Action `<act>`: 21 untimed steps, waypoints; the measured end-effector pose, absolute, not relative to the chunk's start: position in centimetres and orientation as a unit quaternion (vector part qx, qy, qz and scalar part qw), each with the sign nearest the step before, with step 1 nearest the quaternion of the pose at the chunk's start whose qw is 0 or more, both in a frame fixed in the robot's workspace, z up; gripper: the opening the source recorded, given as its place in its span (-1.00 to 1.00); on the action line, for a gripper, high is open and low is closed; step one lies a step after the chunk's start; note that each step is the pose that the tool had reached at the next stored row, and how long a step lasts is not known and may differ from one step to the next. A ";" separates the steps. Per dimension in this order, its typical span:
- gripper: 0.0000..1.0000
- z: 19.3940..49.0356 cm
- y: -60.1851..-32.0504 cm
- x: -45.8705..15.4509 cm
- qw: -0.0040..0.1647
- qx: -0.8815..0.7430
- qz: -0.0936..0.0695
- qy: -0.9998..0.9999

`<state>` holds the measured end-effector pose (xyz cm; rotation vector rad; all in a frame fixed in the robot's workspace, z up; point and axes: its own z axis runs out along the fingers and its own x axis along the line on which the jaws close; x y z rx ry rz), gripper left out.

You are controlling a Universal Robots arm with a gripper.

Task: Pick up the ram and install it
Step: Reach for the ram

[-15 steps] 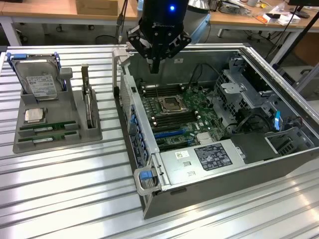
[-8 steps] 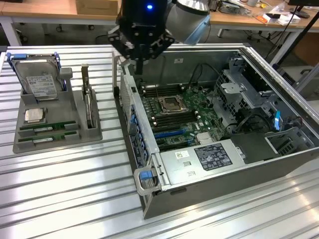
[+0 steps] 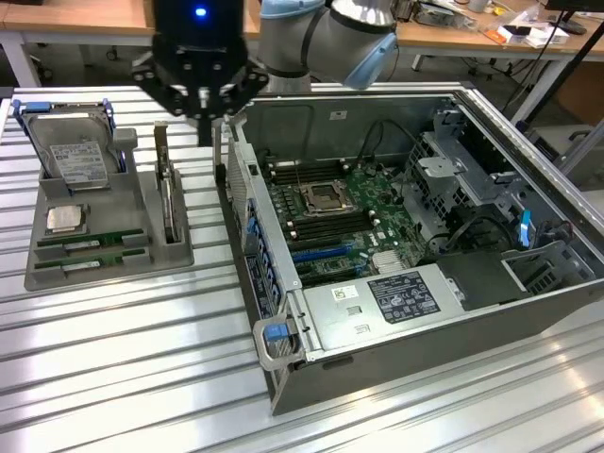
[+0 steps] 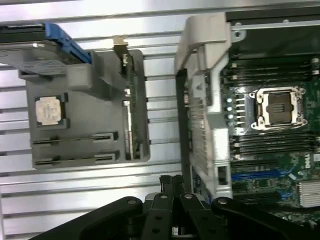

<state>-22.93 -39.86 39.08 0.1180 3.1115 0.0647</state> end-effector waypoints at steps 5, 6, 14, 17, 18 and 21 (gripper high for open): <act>-0.79 38.9 -39.9 -26.6 0.014 0.038 0.021 0.999; -0.79 38.8 -39.9 -27.5 0.014 0.038 0.021 0.999; -0.79 38.5 -39.9 -32.0 0.014 0.038 0.021 0.999; -0.79 38.3 -39.9 -33.5 0.014 0.038 0.021 0.999; -0.79 38.3 -39.9 -34.0 0.014 0.038 0.021 0.999; -0.79 38.3 -39.9 -34.6 0.014 0.038 0.021 0.999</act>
